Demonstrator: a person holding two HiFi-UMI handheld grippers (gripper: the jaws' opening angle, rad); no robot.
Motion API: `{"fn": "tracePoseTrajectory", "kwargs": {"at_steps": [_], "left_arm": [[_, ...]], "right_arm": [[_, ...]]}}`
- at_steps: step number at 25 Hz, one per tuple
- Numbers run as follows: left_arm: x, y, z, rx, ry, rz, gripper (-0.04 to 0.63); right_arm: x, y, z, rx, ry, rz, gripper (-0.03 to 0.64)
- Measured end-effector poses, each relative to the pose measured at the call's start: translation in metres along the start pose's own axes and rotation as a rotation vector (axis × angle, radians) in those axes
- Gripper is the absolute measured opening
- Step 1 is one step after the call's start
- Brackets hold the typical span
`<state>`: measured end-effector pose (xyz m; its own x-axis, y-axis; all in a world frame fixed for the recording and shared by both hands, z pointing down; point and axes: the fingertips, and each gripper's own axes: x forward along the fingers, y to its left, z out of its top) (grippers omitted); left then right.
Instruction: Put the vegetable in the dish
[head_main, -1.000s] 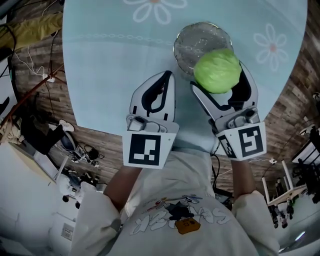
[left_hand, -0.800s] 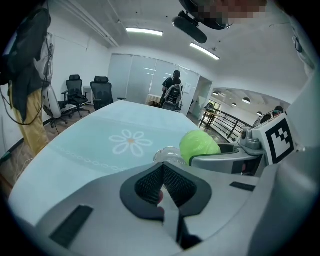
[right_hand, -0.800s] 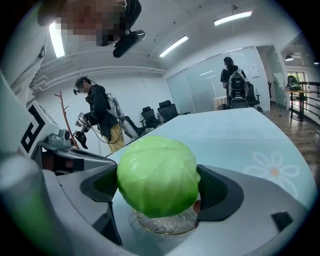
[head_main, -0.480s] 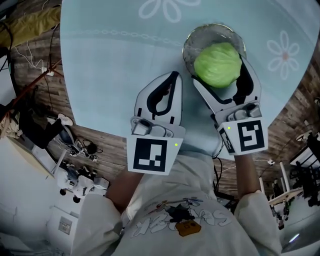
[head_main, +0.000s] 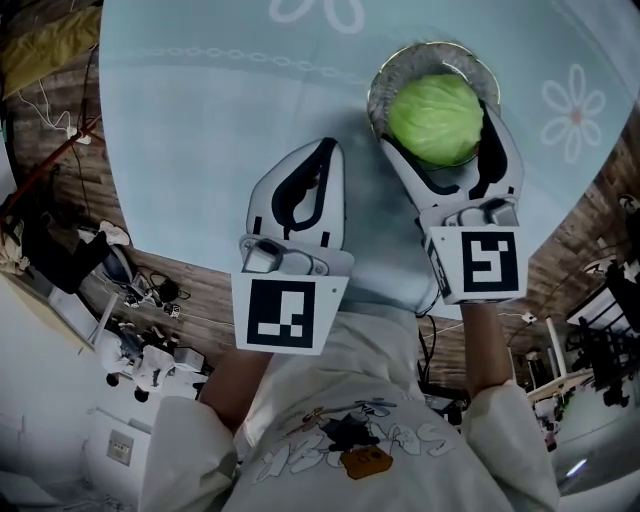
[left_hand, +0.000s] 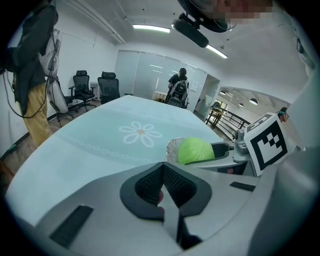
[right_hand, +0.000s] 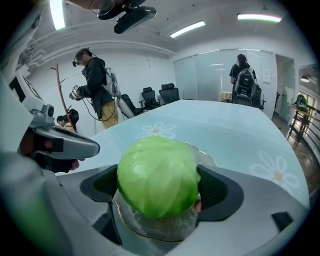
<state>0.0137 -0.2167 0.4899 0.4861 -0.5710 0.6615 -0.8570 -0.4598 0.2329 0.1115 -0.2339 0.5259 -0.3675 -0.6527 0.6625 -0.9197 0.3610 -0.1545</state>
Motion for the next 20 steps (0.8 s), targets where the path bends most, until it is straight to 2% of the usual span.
{"fn": "tracePoseTrajectory", "kwargs": {"at_steps": [7,12,20], "left_arm": [[-0.002,0.0,-0.002,-0.018,-0.003,-0.002,0.006],[-0.007,0.017,-0.002,-0.024,-0.003,0.009,0.006],[-0.018,0.012,-0.004,-0.041,0.001,0.015,0.006]], "right_arm": [[0.01,-0.003,-0.01,-0.088,0.071,-0.04,0.488],[0.023,0.007,-0.008,-0.141,0.11,-0.067,0.488],[0.005,0.008,0.0,-0.133,0.063,-0.079,0.486]]}}
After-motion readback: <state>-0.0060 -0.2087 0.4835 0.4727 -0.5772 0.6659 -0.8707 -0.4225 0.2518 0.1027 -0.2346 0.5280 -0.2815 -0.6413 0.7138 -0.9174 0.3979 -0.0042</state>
